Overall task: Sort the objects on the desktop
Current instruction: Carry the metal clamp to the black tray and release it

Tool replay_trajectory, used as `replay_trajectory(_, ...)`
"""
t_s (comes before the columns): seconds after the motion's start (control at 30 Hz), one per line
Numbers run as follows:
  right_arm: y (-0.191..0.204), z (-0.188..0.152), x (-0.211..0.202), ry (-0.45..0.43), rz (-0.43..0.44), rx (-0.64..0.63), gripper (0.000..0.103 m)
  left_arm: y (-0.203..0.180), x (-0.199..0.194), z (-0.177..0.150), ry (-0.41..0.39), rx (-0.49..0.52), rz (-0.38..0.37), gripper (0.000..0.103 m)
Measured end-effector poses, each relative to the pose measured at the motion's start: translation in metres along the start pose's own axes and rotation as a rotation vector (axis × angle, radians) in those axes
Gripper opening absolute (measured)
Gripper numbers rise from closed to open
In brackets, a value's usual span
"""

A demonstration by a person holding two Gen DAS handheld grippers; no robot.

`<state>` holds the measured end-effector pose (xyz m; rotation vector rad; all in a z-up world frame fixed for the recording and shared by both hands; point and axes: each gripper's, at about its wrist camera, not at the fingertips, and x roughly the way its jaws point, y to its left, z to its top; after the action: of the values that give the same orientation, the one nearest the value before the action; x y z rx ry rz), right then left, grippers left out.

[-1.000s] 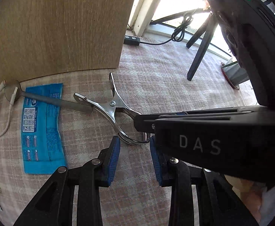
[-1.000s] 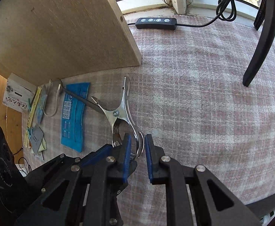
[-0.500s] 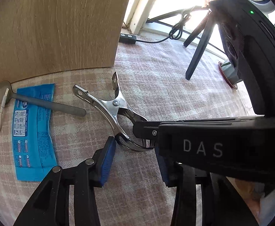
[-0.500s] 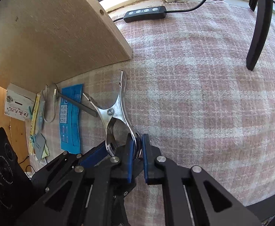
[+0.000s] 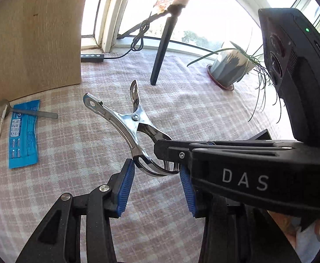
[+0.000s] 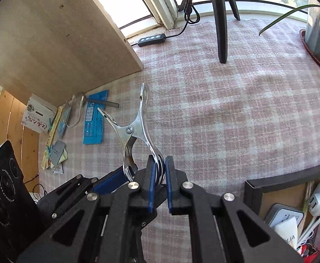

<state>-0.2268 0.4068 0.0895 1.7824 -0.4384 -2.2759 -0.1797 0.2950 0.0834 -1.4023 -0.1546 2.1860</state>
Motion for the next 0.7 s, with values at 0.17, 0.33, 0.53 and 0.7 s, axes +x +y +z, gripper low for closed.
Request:
replay_trajectory(0.17, -0.032, -0.032, -0.040, -0.038, -0.003, 0.051, 0.009, -0.050, -0.009, -0.015, 0.010, 0.069, -0.037, 0.039)
replay_trajectory(0.33, -0.057, -0.070, -0.074, -0.064, -0.041, 0.090, 0.009, -0.096, -0.016, -0.036, 0.033, 0.144, -0.076, 0.040)
replay_trajectory(0.53, -0.095, -0.104, -0.110, -0.094, -0.067, 0.157, 0.009, -0.148, -0.017, -0.053, 0.059, 0.224, -0.113, 0.040)
replay_trajectory(0.7, -0.120, -0.125, -0.134, -0.122, -0.103, 0.198, 0.010, -0.186, -0.017, -0.060, 0.067, 0.283, -0.132, 0.041)
